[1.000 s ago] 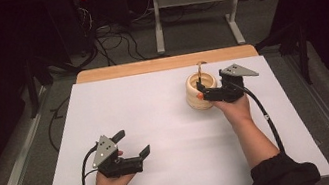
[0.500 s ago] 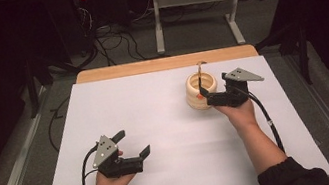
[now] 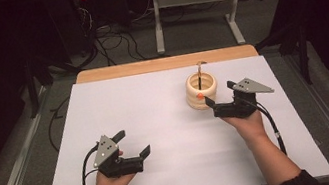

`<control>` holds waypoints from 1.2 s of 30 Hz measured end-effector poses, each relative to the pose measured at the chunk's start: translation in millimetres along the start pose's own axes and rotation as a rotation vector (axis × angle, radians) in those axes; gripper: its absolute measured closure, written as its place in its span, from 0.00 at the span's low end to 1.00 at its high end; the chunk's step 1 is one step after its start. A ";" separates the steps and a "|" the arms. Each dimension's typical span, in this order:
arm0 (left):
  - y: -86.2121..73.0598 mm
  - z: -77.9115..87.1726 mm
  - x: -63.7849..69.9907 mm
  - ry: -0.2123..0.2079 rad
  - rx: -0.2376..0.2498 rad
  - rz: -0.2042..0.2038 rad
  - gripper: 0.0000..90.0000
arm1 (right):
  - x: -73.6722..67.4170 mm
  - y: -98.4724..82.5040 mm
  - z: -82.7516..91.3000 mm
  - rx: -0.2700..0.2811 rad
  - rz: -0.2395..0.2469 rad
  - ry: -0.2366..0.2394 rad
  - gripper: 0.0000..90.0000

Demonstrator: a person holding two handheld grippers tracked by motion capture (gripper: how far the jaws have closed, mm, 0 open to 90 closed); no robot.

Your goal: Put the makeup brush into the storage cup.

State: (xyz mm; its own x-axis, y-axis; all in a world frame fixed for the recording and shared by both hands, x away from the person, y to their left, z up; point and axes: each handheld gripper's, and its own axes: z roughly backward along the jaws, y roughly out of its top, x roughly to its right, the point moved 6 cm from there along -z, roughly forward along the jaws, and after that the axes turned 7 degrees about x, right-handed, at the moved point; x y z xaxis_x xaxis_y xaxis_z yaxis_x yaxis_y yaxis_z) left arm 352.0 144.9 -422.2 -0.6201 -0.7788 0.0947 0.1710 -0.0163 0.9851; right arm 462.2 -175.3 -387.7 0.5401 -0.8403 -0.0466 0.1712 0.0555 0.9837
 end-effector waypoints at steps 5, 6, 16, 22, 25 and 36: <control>-1.0 -0.3 0.6 0.000 -0.006 -0.003 0.02 | -2.7 -7.3 17.9 0.015 0.002 0.021 0.01; -1.1 -0.4 0.7 0.000 -0.007 -0.004 0.02 | -3.5 -8.8 21.6 0.017 0.002 0.024 0.01; -0.6 3.0 -1.8 0.011 -0.005 0.001 0.02 | -7.7 -16.3 63.1 0.055 0.045 0.028 0.01; -1.5 7.0 -4.8 0.021 -0.008 0.009 0.02 | -6.7 -21.7 85.2 0.063 0.049 0.028 0.01; -0.8 8.6 -3.8 0.020 -0.008 0.003 0.02 | -5.2 -26.4 95.5 0.061 0.054 0.018 0.01; -4.0 5.0 3.7 0.004 -0.024 -0.004 0.02 | -2.9 -31.2 111.6 0.067 0.051 0.010 0.01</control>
State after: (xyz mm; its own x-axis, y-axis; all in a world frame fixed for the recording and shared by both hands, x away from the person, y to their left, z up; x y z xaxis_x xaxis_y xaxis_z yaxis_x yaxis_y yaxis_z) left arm 345.2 145.2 -425.2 -0.6181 -0.7810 0.0901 0.1866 -0.0344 0.9818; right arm 363.3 -234.7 -398.9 0.5549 -0.8319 0.0029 0.0873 0.0617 0.9943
